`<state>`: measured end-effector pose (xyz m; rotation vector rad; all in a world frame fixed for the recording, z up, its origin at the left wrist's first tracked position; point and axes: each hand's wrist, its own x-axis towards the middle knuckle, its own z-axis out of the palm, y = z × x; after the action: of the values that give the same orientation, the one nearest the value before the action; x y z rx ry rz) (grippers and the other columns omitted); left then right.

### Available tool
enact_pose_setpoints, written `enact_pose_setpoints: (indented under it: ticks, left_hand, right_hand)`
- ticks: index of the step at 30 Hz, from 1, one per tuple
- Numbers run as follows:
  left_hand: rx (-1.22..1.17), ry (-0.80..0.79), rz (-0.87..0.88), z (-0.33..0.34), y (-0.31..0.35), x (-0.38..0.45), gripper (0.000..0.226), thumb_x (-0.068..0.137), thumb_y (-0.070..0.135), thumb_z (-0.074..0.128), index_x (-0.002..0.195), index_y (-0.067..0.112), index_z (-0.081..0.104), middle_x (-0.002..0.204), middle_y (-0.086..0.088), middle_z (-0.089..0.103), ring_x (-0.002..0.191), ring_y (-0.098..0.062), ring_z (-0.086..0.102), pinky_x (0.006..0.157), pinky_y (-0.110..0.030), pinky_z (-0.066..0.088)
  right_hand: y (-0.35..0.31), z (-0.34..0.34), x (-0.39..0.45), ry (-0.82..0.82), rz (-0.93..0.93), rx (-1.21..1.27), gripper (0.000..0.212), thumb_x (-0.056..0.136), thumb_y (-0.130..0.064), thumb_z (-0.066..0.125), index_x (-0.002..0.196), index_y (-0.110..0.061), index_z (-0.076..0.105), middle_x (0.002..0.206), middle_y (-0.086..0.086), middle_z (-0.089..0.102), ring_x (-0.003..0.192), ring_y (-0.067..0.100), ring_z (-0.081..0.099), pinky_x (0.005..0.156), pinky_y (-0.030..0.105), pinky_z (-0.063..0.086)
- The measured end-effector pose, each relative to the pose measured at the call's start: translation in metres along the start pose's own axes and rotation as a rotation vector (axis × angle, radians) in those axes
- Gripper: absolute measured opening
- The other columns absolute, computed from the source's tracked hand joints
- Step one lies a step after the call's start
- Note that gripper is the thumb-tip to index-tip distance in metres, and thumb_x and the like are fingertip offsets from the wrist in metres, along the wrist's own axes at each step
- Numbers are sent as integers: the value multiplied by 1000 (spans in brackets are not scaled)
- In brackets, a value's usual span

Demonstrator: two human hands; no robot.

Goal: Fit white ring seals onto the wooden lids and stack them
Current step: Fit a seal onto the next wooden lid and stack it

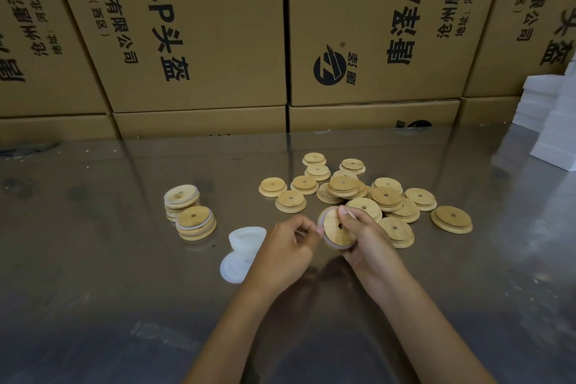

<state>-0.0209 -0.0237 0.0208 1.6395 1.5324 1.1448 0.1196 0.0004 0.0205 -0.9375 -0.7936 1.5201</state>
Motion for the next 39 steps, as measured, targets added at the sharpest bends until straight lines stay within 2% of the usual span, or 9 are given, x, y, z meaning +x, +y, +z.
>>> enact_pose_setpoints:
  ticks: [5,11,15,17,21,24,27,32,39]
  left_hand:
    - [-70,59,-70,-3,-3,3,19,90,35,63,78,21,61,56,12,53,52,-7,42,57,-25,35]
    - [-97,58,-102,-3,-3,3,8,88,31,68,84,23,67,75,11,67,72,-9,59,68,-22,44]
    - [-164,92,-137,-3,1,2,6,87,23,70,83,25,74,74,15,72,73,3,64,66,-10,43]
    - [-233,98,-171,-2,3,0,7,87,20,70,84,23,76,74,13,73,71,3,63,69,-13,45]
    - [-352,115,-247,-3,7,-2,3,83,21,74,84,21,77,81,7,74,84,-8,67,82,-28,52]
    - [-439,91,-299,-5,9,-3,6,81,22,76,85,17,76,74,6,70,76,-9,62,78,-31,52]
    - [-489,60,-332,-6,9,-3,8,82,20,75,87,14,76,75,2,67,76,-10,61,74,-29,52]
    - [-464,71,-281,-6,10,-2,8,83,20,73,88,14,75,77,2,67,75,-7,59,73,-27,51]
    - [-354,91,-155,-2,11,-1,4,84,16,70,85,12,72,83,-2,71,70,0,58,71,-23,47]
  right_hand:
    - [3,1,-1,-33,2,-8,14,96,-15,62,106,-8,68,98,10,71,92,20,66,80,31,53]
    - [3,1,-3,2,-102,-120,9,94,-15,65,102,-13,66,101,10,69,89,21,63,80,40,51]
    - [2,3,-6,30,-174,-167,12,91,-10,68,102,-13,65,101,11,70,87,22,63,78,39,49]
    - [2,3,-6,32,-192,-174,15,91,-8,68,104,-13,63,104,14,70,89,23,63,79,40,49]
    - [2,3,-6,19,-181,-140,14,91,-9,67,103,-14,63,107,18,69,91,25,62,83,44,48]
    - [2,2,-5,-26,-143,-104,14,91,-12,68,104,-16,64,103,13,69,90,24,62,83,44,48]
    - [3,1,-4,-63,-120,-83,18,92,-12,67,108,-12,62,100,10,69,86,21,63,75,36,51]
    - [4,0,-2,-49,-109,-51,22,91,-12,68,111,-7,63,95,8,71,82,17,66,72,33,55]
    - [4,1,-3,-10,-124,-66,23,92,-12,68,113,-4,62,96,8,71,86,20,64,78,38,52]
